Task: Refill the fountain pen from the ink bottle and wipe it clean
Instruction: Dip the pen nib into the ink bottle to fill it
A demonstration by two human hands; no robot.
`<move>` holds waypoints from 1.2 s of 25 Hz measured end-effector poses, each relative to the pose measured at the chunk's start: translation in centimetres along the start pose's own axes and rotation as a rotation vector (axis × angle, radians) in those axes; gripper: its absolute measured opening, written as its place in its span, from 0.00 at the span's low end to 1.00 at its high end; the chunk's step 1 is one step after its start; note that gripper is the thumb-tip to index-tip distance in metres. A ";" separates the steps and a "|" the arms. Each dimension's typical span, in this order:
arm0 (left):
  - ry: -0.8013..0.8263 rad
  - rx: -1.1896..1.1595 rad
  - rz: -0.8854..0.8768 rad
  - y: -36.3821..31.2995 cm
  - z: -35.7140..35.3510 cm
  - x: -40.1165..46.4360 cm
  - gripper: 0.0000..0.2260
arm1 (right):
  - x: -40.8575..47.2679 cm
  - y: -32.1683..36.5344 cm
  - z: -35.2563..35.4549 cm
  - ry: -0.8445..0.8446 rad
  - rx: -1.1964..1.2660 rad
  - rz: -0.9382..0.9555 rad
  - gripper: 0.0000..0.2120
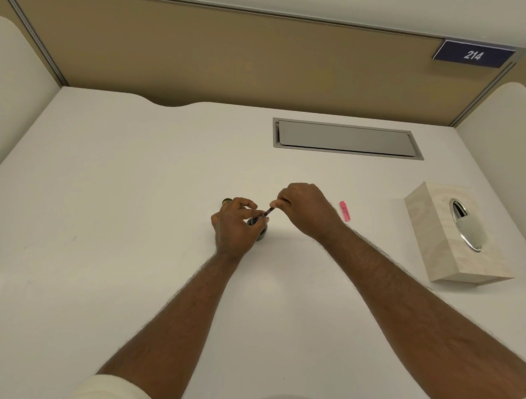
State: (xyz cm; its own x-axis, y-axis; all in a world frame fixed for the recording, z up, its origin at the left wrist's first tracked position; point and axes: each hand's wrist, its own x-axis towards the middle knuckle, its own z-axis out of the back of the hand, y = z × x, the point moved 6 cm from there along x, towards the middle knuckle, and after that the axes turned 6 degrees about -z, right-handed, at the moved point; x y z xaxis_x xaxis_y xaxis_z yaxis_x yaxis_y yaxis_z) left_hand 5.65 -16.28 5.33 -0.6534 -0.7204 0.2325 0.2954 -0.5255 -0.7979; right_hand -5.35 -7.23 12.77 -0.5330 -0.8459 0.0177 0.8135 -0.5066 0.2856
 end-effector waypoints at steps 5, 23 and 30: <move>0.010 0.000 0.008 0.2 0.0 0.1 0.03 | -0.2 0.0 0.4 -0.022 0.058 0.016 0.11; 0.014 -0.017 0.006 0.5 -0.4 0.1 0.03 | -0.1 -0.7 -0.1 -0.033 0.038 -0.001 0.10; 0.021 -0.016 0.001 0.4 -0.4 0.2 0.03 | 0.0 -0.1 0.2 -0.075 0.025 0.040 0.11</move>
State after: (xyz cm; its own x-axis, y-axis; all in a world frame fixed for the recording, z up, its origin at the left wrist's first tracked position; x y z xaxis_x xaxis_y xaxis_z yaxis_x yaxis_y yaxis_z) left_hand 5.33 -16.44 4.84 -0.6679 -0.7111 0.2198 0.2854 -0.5174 -0.8067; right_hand -5.47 -7.17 12.95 -0.5173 -0.8498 0.1011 0.8286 -0.4678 0.3075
